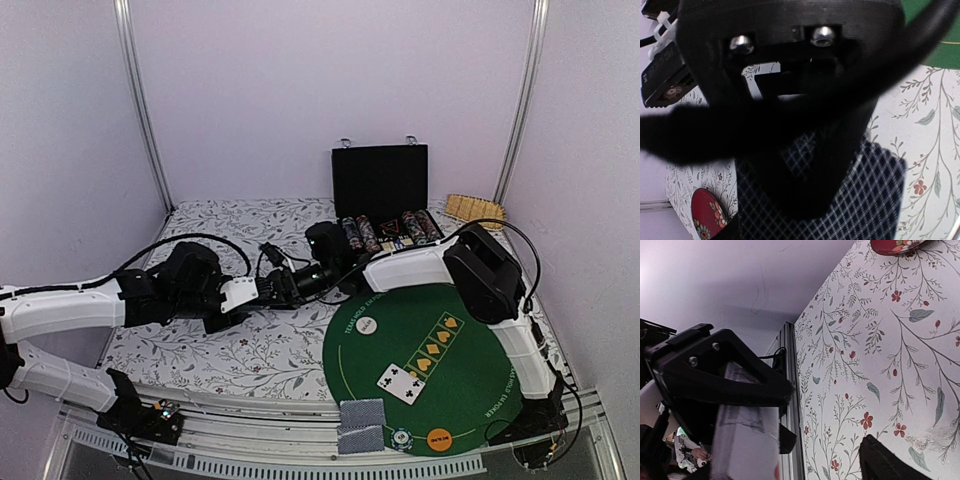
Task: Distribute texas hold em gaming equipment
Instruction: Pick up the poker card from the face-down deck piles.
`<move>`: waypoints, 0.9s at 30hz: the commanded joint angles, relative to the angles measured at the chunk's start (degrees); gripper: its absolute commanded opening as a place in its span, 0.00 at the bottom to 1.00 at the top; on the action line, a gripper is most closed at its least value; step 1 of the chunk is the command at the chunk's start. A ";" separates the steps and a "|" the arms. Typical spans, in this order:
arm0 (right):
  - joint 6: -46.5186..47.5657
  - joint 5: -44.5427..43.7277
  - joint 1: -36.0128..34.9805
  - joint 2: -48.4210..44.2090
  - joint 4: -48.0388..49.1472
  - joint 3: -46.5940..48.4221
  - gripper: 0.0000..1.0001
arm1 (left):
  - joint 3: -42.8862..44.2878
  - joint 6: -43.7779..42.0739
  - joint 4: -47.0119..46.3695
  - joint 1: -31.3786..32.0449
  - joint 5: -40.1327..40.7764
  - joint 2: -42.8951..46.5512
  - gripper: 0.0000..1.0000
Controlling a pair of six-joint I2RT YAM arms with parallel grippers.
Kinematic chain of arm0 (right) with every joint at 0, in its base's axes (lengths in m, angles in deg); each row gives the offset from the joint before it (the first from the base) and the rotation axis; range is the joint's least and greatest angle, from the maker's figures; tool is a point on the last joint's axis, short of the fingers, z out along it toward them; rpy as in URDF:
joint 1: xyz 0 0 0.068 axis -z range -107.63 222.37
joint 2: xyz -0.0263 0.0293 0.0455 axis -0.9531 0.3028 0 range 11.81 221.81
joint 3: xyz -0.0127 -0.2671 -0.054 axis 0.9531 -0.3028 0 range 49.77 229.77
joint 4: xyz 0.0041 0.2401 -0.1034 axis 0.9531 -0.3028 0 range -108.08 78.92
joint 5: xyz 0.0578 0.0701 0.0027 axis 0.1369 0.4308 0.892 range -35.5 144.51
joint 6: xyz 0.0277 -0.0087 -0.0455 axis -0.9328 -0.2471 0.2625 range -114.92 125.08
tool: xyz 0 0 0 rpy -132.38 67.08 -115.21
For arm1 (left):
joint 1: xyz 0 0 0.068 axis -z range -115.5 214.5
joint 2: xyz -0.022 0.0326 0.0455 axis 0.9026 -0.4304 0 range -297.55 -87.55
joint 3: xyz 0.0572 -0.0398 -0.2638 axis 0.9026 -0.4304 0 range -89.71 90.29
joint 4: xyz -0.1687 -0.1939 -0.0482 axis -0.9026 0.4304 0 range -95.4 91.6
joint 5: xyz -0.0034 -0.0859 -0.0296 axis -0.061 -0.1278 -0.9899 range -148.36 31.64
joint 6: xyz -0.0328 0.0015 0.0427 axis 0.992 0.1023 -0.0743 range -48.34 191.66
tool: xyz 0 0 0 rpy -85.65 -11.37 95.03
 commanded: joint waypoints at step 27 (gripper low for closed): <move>13.64 -4.72 1.17 -11.78 -22.36 1.87 0.40 | -0.27 -0.14 -1.97 0.59 2.08 -1.26 0.48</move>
